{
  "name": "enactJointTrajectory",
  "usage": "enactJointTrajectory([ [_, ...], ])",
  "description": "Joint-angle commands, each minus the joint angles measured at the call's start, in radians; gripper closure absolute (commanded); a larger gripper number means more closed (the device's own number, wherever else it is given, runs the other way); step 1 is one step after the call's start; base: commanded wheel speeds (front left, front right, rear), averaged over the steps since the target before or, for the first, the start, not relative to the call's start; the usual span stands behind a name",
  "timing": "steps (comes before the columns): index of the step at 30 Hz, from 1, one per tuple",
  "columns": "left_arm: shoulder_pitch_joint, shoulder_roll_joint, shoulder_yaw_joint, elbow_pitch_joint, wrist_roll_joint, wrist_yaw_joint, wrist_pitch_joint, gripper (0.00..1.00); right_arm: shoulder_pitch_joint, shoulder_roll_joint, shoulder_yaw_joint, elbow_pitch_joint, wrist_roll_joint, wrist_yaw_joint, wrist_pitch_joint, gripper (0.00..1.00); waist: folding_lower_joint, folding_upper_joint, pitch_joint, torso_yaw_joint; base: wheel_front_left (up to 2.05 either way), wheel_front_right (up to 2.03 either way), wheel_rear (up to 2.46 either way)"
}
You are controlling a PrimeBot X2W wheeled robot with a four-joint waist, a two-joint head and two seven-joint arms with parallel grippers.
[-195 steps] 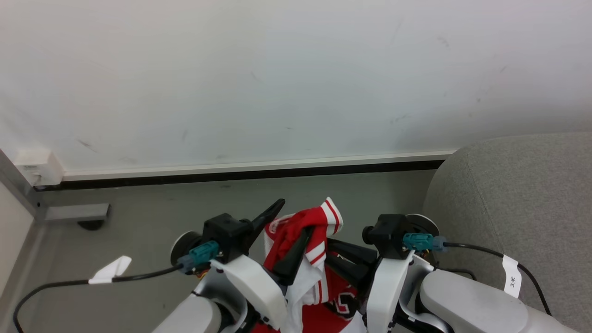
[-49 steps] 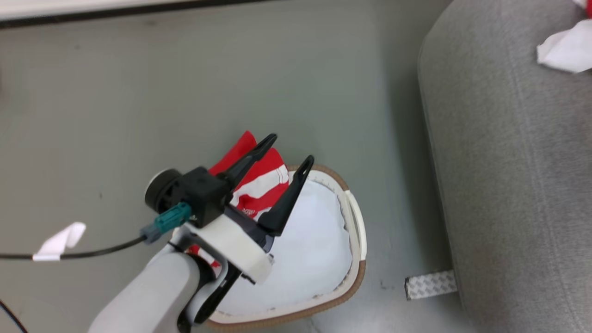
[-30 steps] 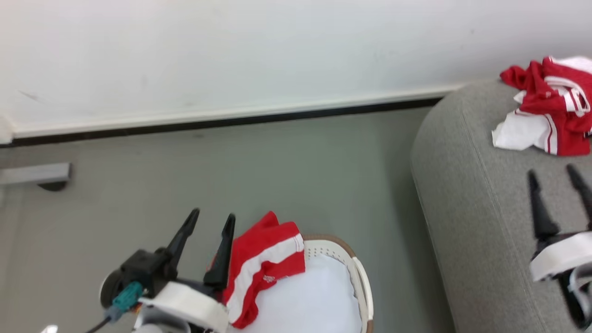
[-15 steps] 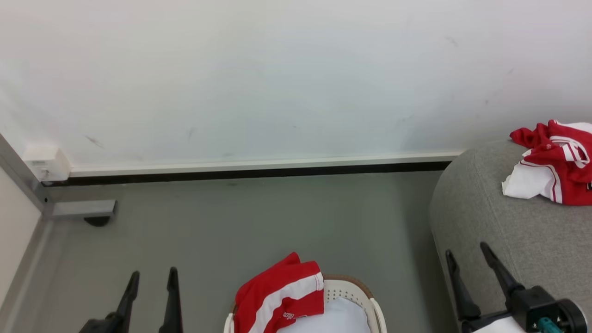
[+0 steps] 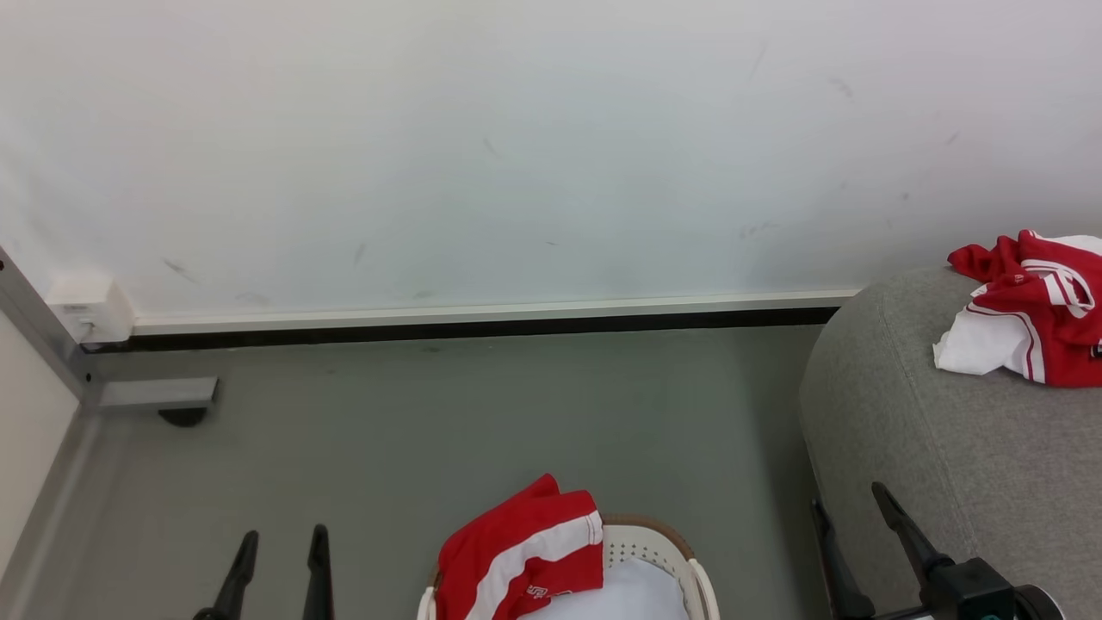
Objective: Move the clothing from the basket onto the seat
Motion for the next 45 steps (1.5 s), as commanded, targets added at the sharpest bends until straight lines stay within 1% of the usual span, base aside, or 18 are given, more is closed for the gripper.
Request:
enactJointTrajectory([
  [1,-0.006,-0.008,0.01,0.008,0.013,-0.013,0.0,0.0,-0.003,0.002,0.001,0.007,0.004,-0.002,-0.002,0.0,0.0001,-0.0001,0.001,-0.003,0.0,0.0,0.0],
  [8,-0.021,-0.027,0.028,0.022,0.04,-0.051,0.0,0.0,-0.016,0.003,0.003,0.005,0.004,-0.002,-0.002,0.0,0.0001,-0.0001,0.022,-0.023,0.0,0.0,0.0],
  [12,-0.069,-0.021,0.014,0.056,0.065,-0.077,0.0,0.0,-0.035,0.003,0.008,-0.003,0.006,-0.002,-0.002,0.0,0.0001,-0.0001,0.057,-0.041,0.0,0.0,0.0],
  [19,-0.241,0.029,-0.052,0.188,0.098,-0.116,0.013,0.0,-0.098,0.003,0.016,-0.035,0.018,-0.002,-0.002,0.0,0.0001,-0.0001,0.199,-0.095,0.0,0.0,0.0],
  [20,-0.241,0.029,-0.052,0.188,0.098,-0.116,0.013,0.0,-0.098,0.003,0.016,-0.035,0.018,-0.002,-0.002,0.0,0.0001,-0.0001,0.199,-0.095,0.0,0.0,0.0],
  [25,-0.378,0.063,-0.13,0.3,0.13,-0.135,0.08,0.0,-0.144,0.003,0.018,-0.07,0.035,-0.002,-0.002,0.0,0.0001,-0.0001,0.326,-0.138,0.0,0.0,0.0],
  [30,-0.482,0.092,-0.209,0.42,0.171,-0.141,0.169,0.0,-0.185,0.003,0.018,-0.109,0.06,-0.002,-0.002,0.0,0.0001,-0.0001,0.451,-0.181,0.0,0.0,0.0],
  [32,-0.513,0.094,-0.235,0.465,0.18,-0.142,0.196,0.0,-0.2,0.003,0.018,-0.126,0.075,-0.002,-0.002,0.0,0.0001,-0.0001,0.497,-0.194,0.0,0.0,0.0],
  [39,-0.622,0.116,-0.275,0.602,0.186,-0.144,0.268,0.0,-0.252,0.003,0.036,-0.186,0.124,-0.002,-0.002,0.0,0.0001,-0.0001,0.642,-0.236,0.0,0.0,0.0],
  [45,-0.706,0.145,-0.282,0.675,0.212,-0.108,0.309,0.0,-0.283,0.003,0.052,-0.221,0.176,-0.002,-0.002,0.0,0.0001,-0.0001,0.724,-0.253,0.0,0.0,0.0],
])
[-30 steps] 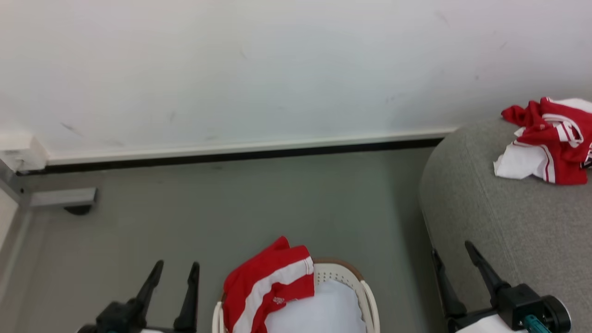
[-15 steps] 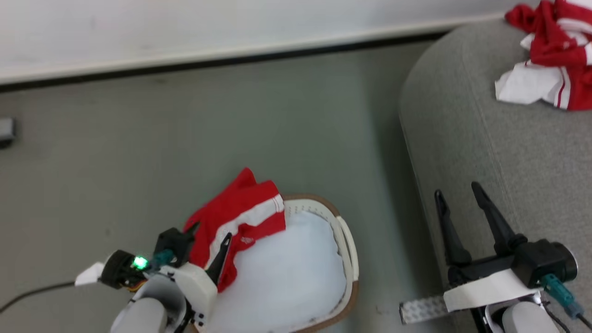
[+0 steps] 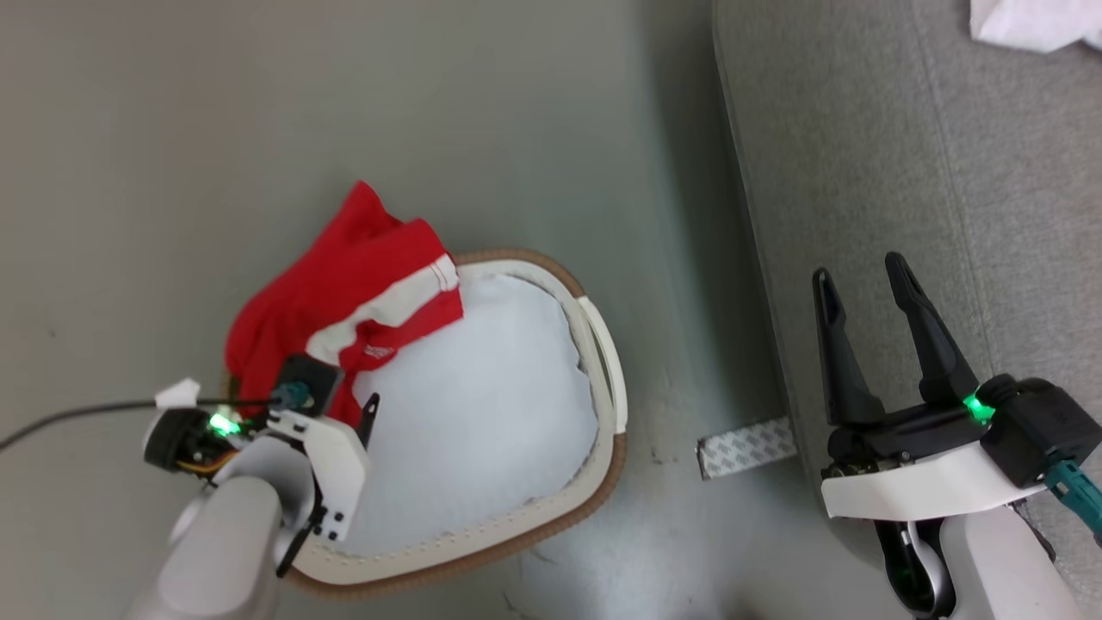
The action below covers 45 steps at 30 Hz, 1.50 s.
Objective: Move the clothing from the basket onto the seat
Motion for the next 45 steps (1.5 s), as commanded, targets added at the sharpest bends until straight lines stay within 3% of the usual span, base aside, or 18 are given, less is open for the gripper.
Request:
enactJointTrajectory([
  [1,-0.02,0.016,0.001,0.012,0.011,0.005,0.006,0.0,-0.018,0.0,0.003,-0.011,0.012,-0.002,-0.002,0.0,-0.0004,0.0,0.056,-0.024,0.0,0.0,0.0],
  [25,-0.115,0.139,-0.04,0.06,0.053,0.037,0.06,0.0,-0.065,0.0,0.047,-0.066,0.139,-0.002,-0.002,0.0,-0.0004,0.0,0.221,-0.074,0.0,0.0,0.0],
  [37,-0.099,0.131,-0.074,0.034,0.045,0.034,0.068,0.0,-0.053,0.0,0.042,-0.069,0.176,-0.002,-0.002,0.0,-0.0004,0.0,0.23,-0.09,0.0,0.0,0.0],
  [39,-0.097,0.125,-0.079,0.03,0.041,0.034,0.073,0.31,-0.051,0.0,0.04,-0.071,0.178,-0.002,-0.002,0.0,-0.0004,0.0,0.232,-0.09,0.0,0.0,0.0],
  [40,-0.096,0.122,-0.081,0.027,0.039,0.035,0.073,0.42,-0.05,0.0,0.038,-0.071,0.179,-0.002,-0.002,0.0,-0.0004,0.0,0.233,-0.09,0.0,0.0,0.0],
  [43,-0.094,0.113,-0.088,0.016,0.033,0.037,0.075,0.51,-0.049,0.0,0.036,-0.068,0.178,-0.002,-0.002,0.0,-0.0004,0.0,0.235,-0.088,0.0,0.0,0.0],
  [45,-0.091,0.11,-0.093,0.011,0.028,0.036,0.076,0.53,-0.051,0.001,0.037,-0.065,0.179,-0.002,-0.002,0.0,-0.0004,0.0,0.235,-0.086,0.0,0.0,0.0],
])
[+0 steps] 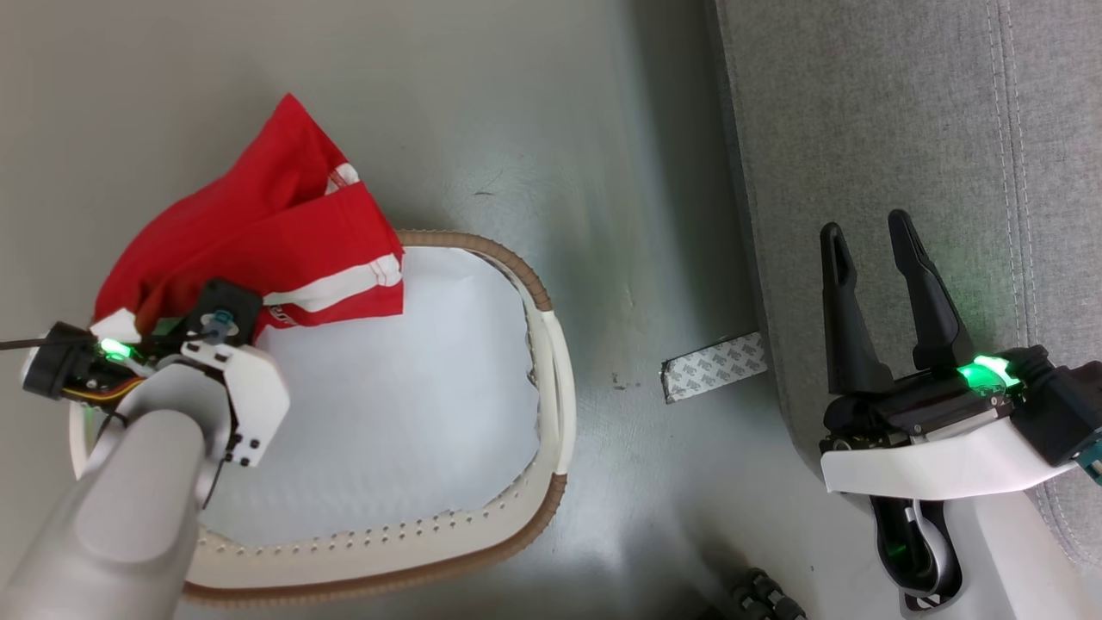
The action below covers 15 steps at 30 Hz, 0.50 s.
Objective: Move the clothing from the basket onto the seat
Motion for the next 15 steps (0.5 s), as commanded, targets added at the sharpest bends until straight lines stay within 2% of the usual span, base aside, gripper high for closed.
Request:
enactJointTrajectory([
  [1,0.031,-0.04,-0.024,0.017,-0.024,-0.02,0.013,0.54,-0.004,0.0,-0.002,0.002,0.003,-0.002,-0.002,0.0,0.0001,0.0,0.0,0.002,0.0,0.0,0.0],
  [3,0.031,-0.041,-0.027,0.013,-0.027,-0.018,0.013,0.53,-0.006,0.0,-0.002,0.002,0.003,-0.002,-0.002,0.0,0.0001,0.0,0.001,0.003,0.0,0.0,0.0],
  [9,0.027,-0.047,-0.037,0.001,-0.034,-0.019,0.018,0.63,-0.011,0.0,-0.006,0.004,-0.002,-0.002,-0.002,0.0,0.0001,0.0,0.006,0.007,0.0,0.0,0.0],
  [12,0.025,-0.047,-0.04,-0.002,-0.042,-0.018,0.02,0.84,-0.013,0.0,-0.008,0.006,-0.006,-0.002,-0.002,0.0,0.0001,0.0,0.009,0.009,0.0,0.0,0.0],
  [14,0.025,-0.046,-0.042,-0.004,-0.044,-0.017,0.019,0.91,-0.015,0.0,-0.01,0.006,-0.007,-0.002,-0.002,0.0,0.0001,0.0,0.011,0.009,0.0,0.0,0.0],
  [15,0.025,-0.046,-0.043,-0.005,-0.046,-0.015,0.018,1.0,-0.015,0.0,-0.01,0.005,-0.008,-0.002,-0.002,0.0,0.0001,0.0,0.012,0.009,0.0,0.0,0.0],
])
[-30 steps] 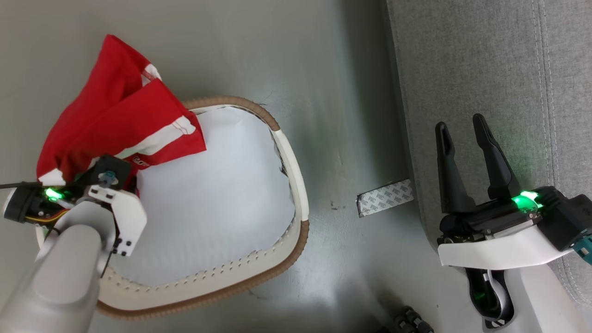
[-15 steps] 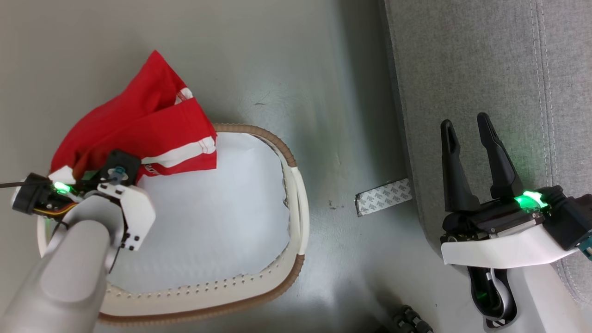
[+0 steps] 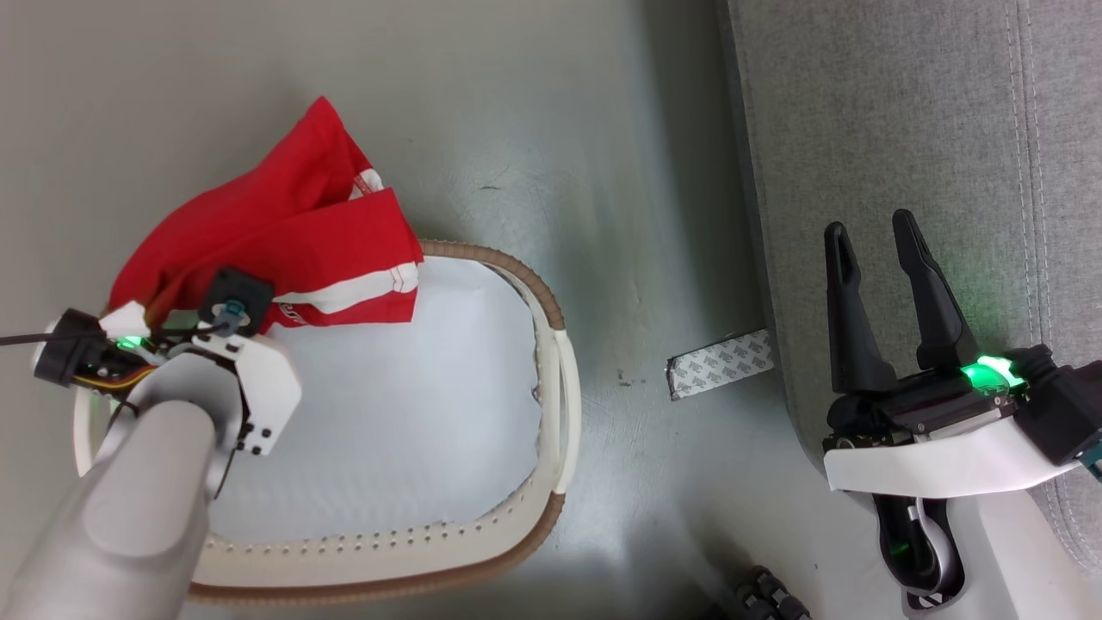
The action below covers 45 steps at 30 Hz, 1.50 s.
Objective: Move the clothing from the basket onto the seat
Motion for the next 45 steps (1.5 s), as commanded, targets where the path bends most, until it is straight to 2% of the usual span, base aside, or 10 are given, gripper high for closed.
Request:
enactJointTrajectory([
  [1,0.032,-0.039,-0.026,0.029,-0.036,-0.024,0.015,1.0,-0.014,0.0,-0.005,0.002,-0.01,-0.002,-0.002,0.0,0.0002,-0.0001,0.002,0.0,0.0,0.0,0.0],
  [8,0.03,-0.057,-0.038,0.028,-0.042,-0.032,-0.007,1.0,-0.012,0.0,-0.008,0.011,-0.018,-0.002,-0.002,0.0,0.0002,-0.0001,-0.003,0.006,0.0,0.0,0.0],
  [16,0.056,-0.071,-0.062,0.004,-0.07,-0.049,-0.035,1.0,-0.006,0.0,-0.008,0.031,-0.029,-0.002,-0.002,0.0,0.0002,-0.0001,-0.056,0.022,0.0,0.0,0.0],
  [23,0.1,-0.119,-0.093,-0.021,-0.096,-0.064,-0.06,1.0,0.008,0.0,-0.02,0.05,-0.047,-0.002,-0.002,0.0,0.0002,-0.0001,-0.122,0.053,0.0,0.0,0.0],
  [37,0.216,-0.212,-0.087,-0.086,-0.217,-0.073,-0.131,1.0,0.098,0.0,-0.05,0.118,-0.094,-0.002,-0.002,0.0,0.0002,-0.0001,-0.335,0.121,0.0,0.0,0.0],
  [45,0.302,-0.245,-0.048,-0.162,-0.295,-0.048,-0.166,1.0,0.173,-0.001,-0.065,0.167,-0.119,-0.002,-0.002,0.0,0.0002,-0.0001,-0.487,0.161,0.0,0.0,0.0],
])
